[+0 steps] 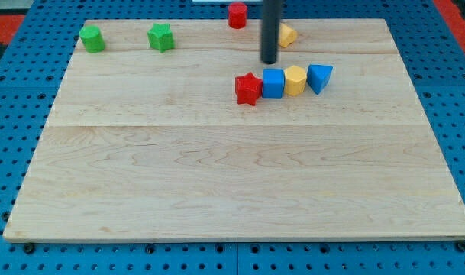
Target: Keep the yellow hexagon above the blue triangle
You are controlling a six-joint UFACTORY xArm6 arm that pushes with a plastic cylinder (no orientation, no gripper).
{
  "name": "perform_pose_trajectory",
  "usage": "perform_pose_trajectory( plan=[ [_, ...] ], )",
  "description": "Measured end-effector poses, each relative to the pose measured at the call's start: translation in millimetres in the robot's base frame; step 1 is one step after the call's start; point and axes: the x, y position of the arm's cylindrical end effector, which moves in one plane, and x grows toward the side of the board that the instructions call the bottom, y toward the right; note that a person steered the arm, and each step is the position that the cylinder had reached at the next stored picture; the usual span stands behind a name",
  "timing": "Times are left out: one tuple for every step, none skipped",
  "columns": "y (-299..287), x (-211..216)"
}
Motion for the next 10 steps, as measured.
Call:
perform_pose_trajectory(
  plan=[
    [64, -44],
    [0, -63],
    [-72, -56],
    [-68, -46],
    [-35, -35],
    [-30, -32],
    [-26, -32],
    [-20, -32],
    [-18, -20],
    [-17, 30]
  ],
)
